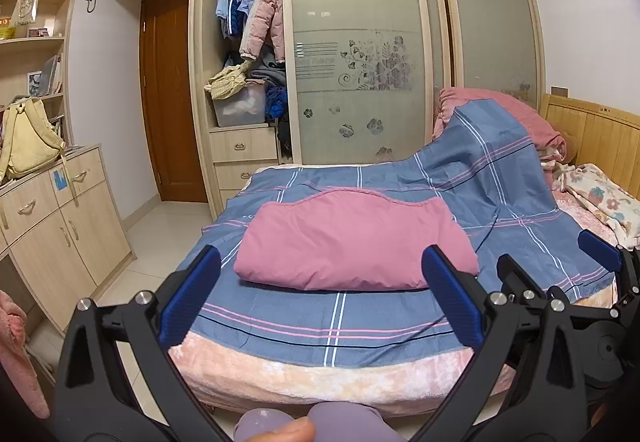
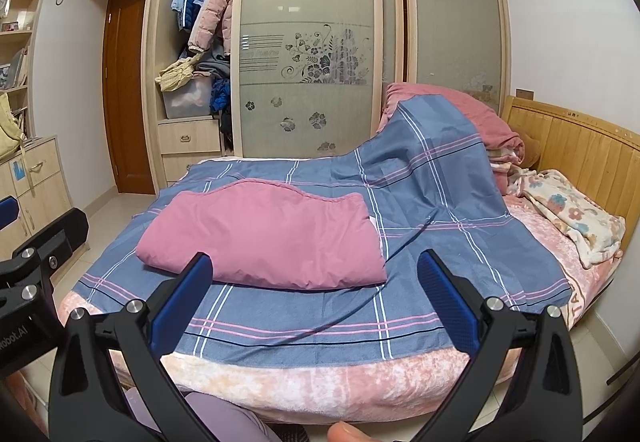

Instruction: Fold large clothes

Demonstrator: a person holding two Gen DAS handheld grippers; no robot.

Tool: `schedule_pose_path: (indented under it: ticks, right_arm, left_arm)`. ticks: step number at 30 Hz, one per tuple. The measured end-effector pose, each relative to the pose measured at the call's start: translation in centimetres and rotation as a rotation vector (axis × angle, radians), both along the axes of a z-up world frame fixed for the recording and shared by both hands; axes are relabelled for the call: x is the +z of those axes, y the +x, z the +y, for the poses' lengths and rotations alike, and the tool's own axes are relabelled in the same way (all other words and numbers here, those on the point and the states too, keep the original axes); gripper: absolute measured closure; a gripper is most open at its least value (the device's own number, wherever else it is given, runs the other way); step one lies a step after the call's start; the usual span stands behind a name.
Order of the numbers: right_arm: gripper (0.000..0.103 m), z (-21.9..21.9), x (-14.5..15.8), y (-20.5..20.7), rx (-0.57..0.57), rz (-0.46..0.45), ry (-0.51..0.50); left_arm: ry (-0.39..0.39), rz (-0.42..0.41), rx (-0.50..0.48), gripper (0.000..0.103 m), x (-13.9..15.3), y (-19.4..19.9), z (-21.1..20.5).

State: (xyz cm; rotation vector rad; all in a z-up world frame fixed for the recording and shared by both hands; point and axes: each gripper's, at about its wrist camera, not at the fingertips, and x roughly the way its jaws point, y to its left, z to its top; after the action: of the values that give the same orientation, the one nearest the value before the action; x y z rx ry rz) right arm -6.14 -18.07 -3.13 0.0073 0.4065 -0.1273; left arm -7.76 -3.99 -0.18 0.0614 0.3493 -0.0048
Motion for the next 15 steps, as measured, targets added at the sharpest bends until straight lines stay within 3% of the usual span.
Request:
schedule_pose_path:
  ticks: [15]
  right_arm:
    - [0.001,0.40,0.35,-0.12,0.010,-0.010,-0.009]
  left_arm:
    - [0.000,-0.003,0.001,0.002,-0.01,-0.07,0.04]
